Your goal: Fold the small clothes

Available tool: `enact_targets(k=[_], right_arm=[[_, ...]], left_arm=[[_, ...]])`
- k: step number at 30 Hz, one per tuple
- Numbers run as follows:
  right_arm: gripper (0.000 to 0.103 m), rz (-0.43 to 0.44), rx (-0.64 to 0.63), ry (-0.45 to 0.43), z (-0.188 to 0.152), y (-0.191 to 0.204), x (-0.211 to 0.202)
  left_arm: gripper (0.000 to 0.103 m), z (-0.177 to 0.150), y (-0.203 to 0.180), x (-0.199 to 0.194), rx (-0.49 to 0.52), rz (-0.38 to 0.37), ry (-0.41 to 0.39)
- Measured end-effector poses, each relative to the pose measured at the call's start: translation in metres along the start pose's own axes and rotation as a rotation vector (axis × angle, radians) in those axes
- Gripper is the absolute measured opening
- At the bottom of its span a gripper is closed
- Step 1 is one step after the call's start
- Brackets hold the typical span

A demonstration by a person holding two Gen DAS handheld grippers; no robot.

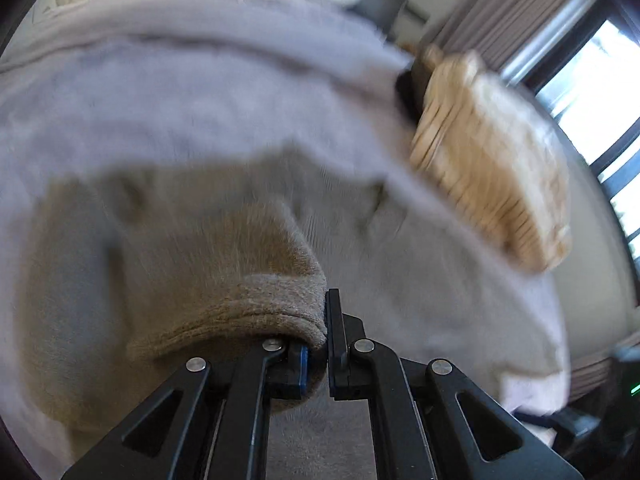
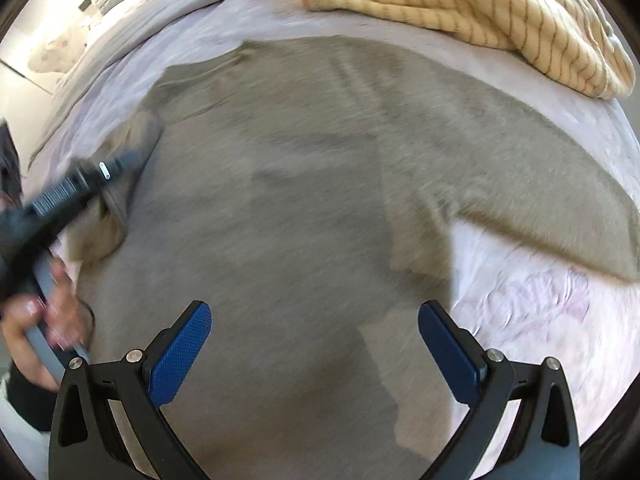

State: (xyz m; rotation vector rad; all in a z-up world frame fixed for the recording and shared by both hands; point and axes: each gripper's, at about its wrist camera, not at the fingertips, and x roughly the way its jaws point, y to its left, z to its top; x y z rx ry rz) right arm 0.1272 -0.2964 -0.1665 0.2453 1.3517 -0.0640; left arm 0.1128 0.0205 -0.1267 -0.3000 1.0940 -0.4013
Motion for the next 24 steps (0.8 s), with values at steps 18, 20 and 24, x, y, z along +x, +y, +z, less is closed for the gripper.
enact_targets(k=[18, 20, 24], right_arm=[[0.096, -0.306, -0.949, -0.377, 0.023, 0.226, 0.041], [0.030, -0.371, -0.993, -0.370, 0.027, 0.226, 0.054], [0.007, -0.093, -0.613, -0.301, 0.068, 0.173, 0.019]], left_arm=[[0.086, -0.050, 0.128, -0.106, -0.093, 0.470, -0.108], [0.086, -0.054, 0.144, -0.102, -0.110, 0.487, -0.095], [0.086, -0.056, 0.151, -0.096, -0.115, 0.502, -0.074]])
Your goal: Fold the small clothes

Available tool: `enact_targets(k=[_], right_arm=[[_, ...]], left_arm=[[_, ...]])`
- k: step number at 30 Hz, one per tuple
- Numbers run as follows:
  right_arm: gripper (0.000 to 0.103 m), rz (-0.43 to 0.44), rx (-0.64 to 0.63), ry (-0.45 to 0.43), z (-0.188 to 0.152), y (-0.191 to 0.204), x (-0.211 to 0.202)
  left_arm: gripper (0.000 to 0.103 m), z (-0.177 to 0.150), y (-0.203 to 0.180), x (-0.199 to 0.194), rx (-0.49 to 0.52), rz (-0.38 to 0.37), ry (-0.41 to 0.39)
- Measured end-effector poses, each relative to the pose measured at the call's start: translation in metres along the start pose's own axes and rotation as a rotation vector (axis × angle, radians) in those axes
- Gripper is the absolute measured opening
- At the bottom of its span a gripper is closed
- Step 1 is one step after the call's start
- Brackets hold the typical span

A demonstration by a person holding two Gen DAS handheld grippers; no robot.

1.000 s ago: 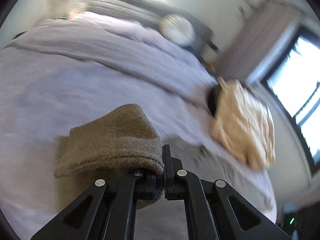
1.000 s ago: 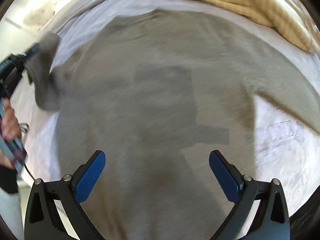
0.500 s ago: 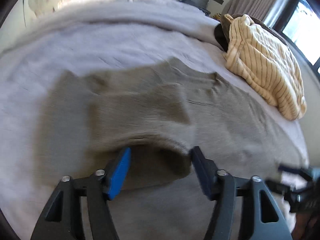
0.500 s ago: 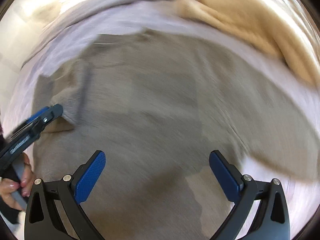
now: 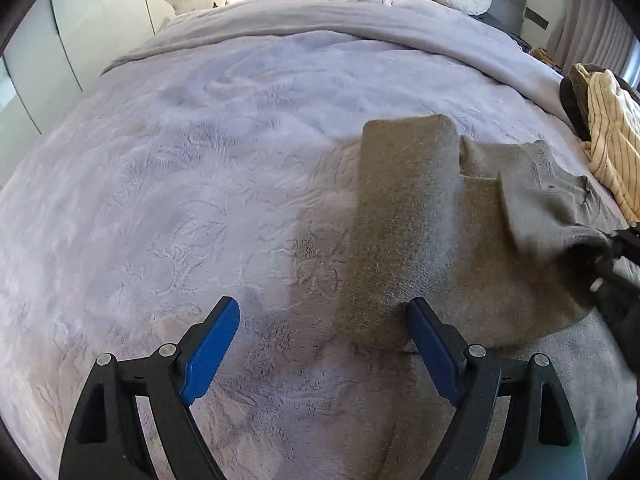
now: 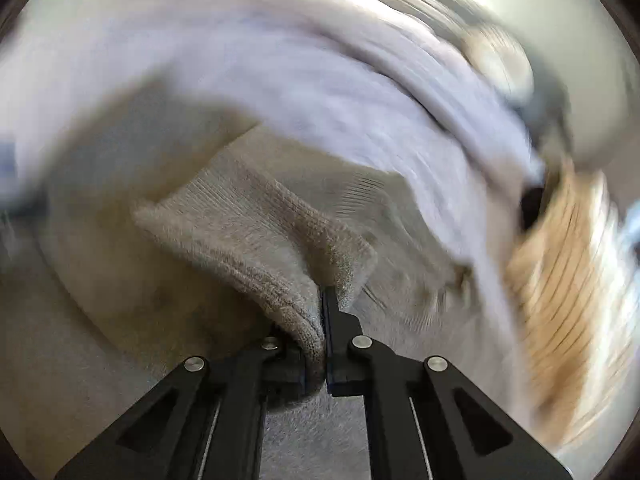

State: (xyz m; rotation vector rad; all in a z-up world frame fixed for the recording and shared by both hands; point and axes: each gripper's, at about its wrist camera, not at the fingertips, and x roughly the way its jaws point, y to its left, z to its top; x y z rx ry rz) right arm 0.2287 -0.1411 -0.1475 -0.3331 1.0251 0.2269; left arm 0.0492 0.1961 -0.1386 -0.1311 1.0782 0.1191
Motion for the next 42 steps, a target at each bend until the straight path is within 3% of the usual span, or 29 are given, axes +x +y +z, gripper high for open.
enact_targets(k=[2, 6, 8, 10, 16, 19, 21, 26, 30, 31, 32, 33, 34, 38, 42], right_arm=[[0.007, 0.154, 0.303, -0.016, -0.013, -0.052, -0.008], [0.014, 0.408, 0.901, 0.047, -0.085, -0.134, 0.014], [0.028, 0.535, 1.082, 0.053, -0.117, -0.149, 0.023], [0.035, 0.623, 1.176, 0.013, -0.133, -0.151, 0.019], [0.051, 0.651, 1.220, 0.011, -0.123, -0.141, 0.012], [0.056, 0.660, 1.232, 0.037, -0.116, -0.132, 0.015], [0.060, 0.731, 1.209, 0.064, -0.112, -0.126, 0.024], [0.061, 1.002, 1.062, 0.174, -0.072, -0.020, 0.035], [0.061, 1.085, 1.055, 0.252, -0.046, 0.060, 0.060], [0.060, 1.083, 1.073, 0.258, -0.042, 0.070, 0.067], [0.047, 1.078, 1.101, 0.254, -0.039, 0.076, 0.072], [0.014, 1.054, 1.127, 0.264, -0.036, 0.080, 0.077], [0.007, 1.041, 1.145, 0.282, -0.034, 0.084, 0.080], [0.006, 1.069, 1.087, 0.235, -0.008, 0.102, 0.069], [0.006, 1.032, 1.016, 0.301, 0.007, 0.123, 0.082]], left_arm=[[0.086, 0.001, 0.005, -0.004, -0.031, -0.035, -0.010], [0.086, 0.021, 0.002, -0.001, -0.075, -0.080, -0.018], [0.086, 0.033, -0.008, 0.007, -0.077, -0.084, -0.018], [0.086, 0.047, -0.013, 0.017, -0.066, -0.124, 0.000], [0.086, 0.074, -0.047, 0.071, -0.031, -0.196, 0.121], [0.086, 0.077, -0.055, 0.076, -0.038, -0.197, 0.120], [0.086, 0.079, -0.057, 0.077, -0.046, -0.202, 0.131], [0.086, 0.086, -0.051, 0.079, -0.041, -0.236, 0.155], [0.085, 0.092, -0.049, 0.085, -0.024, -0.277, 0.193], [0.078, 0.093, -0.048, 0.085, -0.017, -0.290, 0.195], [0.046, 0.094, -0.047, 0.084, -0.004, -0.309, 0.190], [0.029, 0.094, -0.047, 0.083, 0.008, -0.338, 0.202], [0.016, 0.095, -0.044, 0.082, 0.005, -0.363, 0.211], [0.010, 0.100, -0.028, 0.067, 0.006, -0.424, 0.176], [0.010, 0.095, -0.010, 0.081, 0.015, -0.395, 0.202]])
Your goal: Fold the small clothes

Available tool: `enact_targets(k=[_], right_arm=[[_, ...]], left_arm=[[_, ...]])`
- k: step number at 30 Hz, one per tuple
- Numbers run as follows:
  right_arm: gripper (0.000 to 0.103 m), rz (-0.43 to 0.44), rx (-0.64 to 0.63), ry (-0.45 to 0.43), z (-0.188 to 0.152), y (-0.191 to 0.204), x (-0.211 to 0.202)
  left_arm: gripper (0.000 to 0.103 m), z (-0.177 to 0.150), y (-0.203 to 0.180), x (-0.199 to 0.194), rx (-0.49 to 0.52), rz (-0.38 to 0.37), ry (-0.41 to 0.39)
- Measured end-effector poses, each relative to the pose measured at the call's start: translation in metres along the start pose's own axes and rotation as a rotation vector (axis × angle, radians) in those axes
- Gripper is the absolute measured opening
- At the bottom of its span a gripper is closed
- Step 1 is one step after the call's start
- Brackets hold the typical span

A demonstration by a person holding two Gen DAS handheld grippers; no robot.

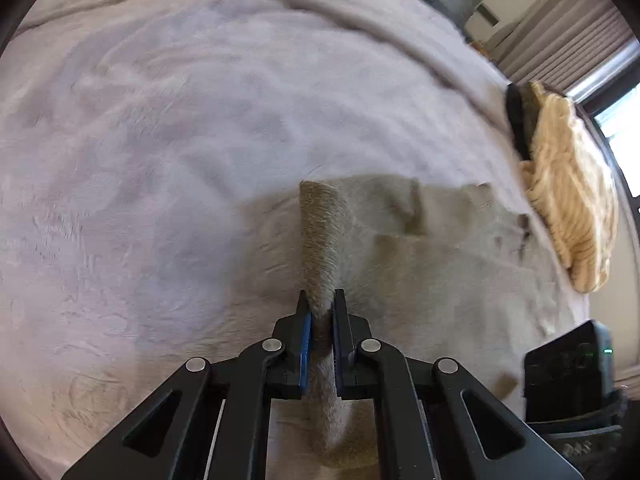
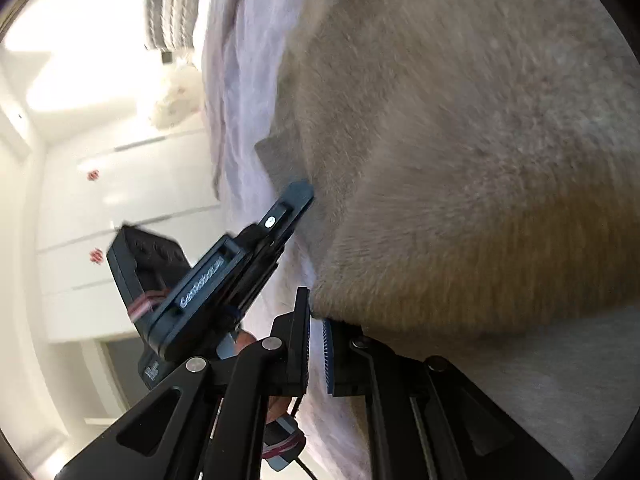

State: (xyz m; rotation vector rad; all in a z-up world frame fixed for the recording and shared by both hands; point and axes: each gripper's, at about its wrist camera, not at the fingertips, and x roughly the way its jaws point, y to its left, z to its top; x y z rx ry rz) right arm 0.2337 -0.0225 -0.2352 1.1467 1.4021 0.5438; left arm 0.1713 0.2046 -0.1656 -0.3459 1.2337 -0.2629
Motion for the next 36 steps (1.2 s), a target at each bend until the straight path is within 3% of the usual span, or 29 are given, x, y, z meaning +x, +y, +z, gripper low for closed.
enact_targets(k=[1, 4, 5, 6, 8, 12, 15, 16, 17, 18, 20, 21, 23, 26, 27, 31, 34, 36], right_arm=[[0.007, -0.051, 0.005, 0.012, -0.001, -0.003, 0.007], [0.009, -0.042, 0.021, 0.030, -0.007, -0.006, 0.000], [0.014, -0.064, -0.003, 0.024, -0.010, -0.002, -0.011], [0.032, -0.108, -0.043, -0.013, -0.011, 0.003, -0.030], [0.049, -0.184, -0.096, -0.144, -0.012, 0.011, -0.076], [0.049, -0.302, -0.019, -0.368, -0.007, -0.005, -0.166], [0.049, -0.295, 0.070, -0.424, 0.017, -0.022, -0.192], [0.044, -0.290, 0.082, -0.424, 0.022, -0.018, -0.196], [0.012, -0.301, 0.062, -0.426, 0.028, -0.012, -0.200], [0.007, -0.330, 0.003, -0.435, 0.028, -0.004, -0.201], [0.007, -0.417, -0.125, -0.465, 0.030, 0.017, -0.206], [0.007, -0.467, -0.164, -0.465, 0.031, 0.005, -0.226], [0.008, -0.533, -0.107, -0.441, 0.037, -0.018, -0.228], [0.008, -0.477, 0.037, -0.451, 0.028, -0.044, -0.237], [0.008, -0.495, 0.044, -0.466, 0.021, -0.042, -0.242], [0.014, -0.556, -0.079, -0.510, 0.006, -0.013, -0.259], [0.014, -0.606, -0.213, -0.531, 0.024, 0.011, -0.256], [0.014, -0.601, -0.232, -0.527, 0.026, 0.000, -0.257]], left_arm=[[0.010, 0.000, 0.005, 0.004, -0.013, -0.006, 0.009], [0.010, -0.002, 0.011, 0.007, -0.046, -0.023, 0.006], [0.010, -0.003, 0.010, 0.007, -0.046, -0.019, 0.000], [0.010, -0.003, 0.009, 0.006, -0.039, -0.009, -0.004], [0.010, -0.003, 0.006, 0.006, -0.027, 0.008, -0.007], [0.010, -0.004, -0.001, 0.007, -0.008, 0.036, -0.018], [0.010, -0.005, -0.002, 0.007, -0.017, 0.043, -0.027], [0.010, -0.005, -0.001, 0.007, -0.036, 0.040, -0.031], [0.010, -0.006, 0.002, 0.006, -0.044, 0.039, -0.033], [0.010, -0.007, 0.002, 0.006, -0.052, 0.041, -0.037], [0.010, -0.007, 0.000, 0.006, -0.044, 0.053, -0.041], [0.010, -0.007, -0.002, 0.006, -0.035, 0.059, -0.042], [0.011, -0.008, -0.005, 0.007, -0.014, 0.075, -0.047], [0.013, -0.009, -0.005, 0.005, -0.021, 0.094, -0.053], [0.013, -0.010, -0.006, 0.004, -0.029, 0.109, -0.054], [0.013, -0.012, -0.020, -0.019, 0.011, 0.196, -0.071], [0.013, -0.016, -0.040, -0.032, 0.091, 0.201, -0.089], [0.013, -0.018, -0.049, -0.024, 0.103, 0.199, -0.058]])
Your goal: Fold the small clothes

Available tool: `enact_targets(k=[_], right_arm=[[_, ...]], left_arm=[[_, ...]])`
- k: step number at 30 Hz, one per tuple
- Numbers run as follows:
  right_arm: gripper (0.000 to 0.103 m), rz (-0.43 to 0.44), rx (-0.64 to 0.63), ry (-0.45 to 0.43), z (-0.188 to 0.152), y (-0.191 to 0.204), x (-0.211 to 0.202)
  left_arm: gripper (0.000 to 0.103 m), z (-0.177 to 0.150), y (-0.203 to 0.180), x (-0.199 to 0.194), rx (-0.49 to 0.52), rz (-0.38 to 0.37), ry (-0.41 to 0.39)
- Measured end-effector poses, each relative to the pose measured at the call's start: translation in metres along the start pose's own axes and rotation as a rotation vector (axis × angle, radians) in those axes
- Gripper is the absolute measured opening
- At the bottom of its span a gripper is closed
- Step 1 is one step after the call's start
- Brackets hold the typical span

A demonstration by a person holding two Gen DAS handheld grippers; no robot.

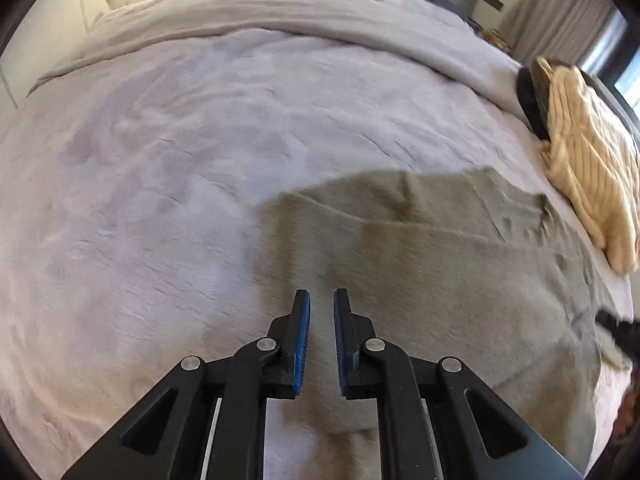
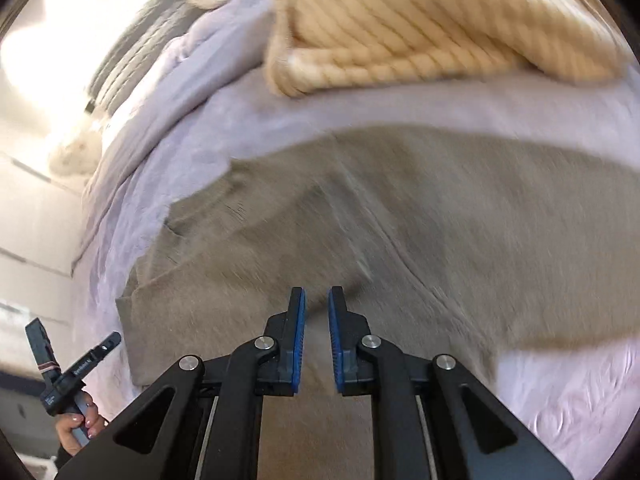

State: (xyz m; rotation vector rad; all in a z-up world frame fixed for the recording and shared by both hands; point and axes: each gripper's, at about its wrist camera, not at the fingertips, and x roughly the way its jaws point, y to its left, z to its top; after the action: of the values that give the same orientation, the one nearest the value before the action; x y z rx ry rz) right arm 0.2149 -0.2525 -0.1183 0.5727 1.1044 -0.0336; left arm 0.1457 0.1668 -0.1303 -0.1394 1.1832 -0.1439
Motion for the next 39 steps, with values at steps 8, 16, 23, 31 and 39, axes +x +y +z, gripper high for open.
enact_targets(k=[8, 16, 23, 31, 39], right_arm=[[0.015, -0.031, 0.038, 0.109, -0.024, -0.041, 0.014], [0.038, 0.157, 0.202, 0.137, -0.048, -0.074, -0.019], [0.047, 0.187, 0.256, 0.156, -0.065, -0.080, -0.029], [0.064, 0.167, 0.274, 0.141, -0.067, -0.098, -0.047], [0.065, 0.155, 0.308, 0.116, -0.063, -0.126, -0.060]], left_arm=[[0.013, -0.027, -0.018, 0.028, 0.001, 0.126, 0.001], [0.013, -0.041, -0.029, 0.000, 0.030, 0.099, 0.031], [0.014, -0.073, -0.082, -0.010, 0.074, 0.056, 0.100], [0.102, -0.085, -0.127, -0.015, 0.113, 0.041, 0.088], [0.102, -0.082, -0.156, 0.001, 0.158, 0.102, 0.139]])
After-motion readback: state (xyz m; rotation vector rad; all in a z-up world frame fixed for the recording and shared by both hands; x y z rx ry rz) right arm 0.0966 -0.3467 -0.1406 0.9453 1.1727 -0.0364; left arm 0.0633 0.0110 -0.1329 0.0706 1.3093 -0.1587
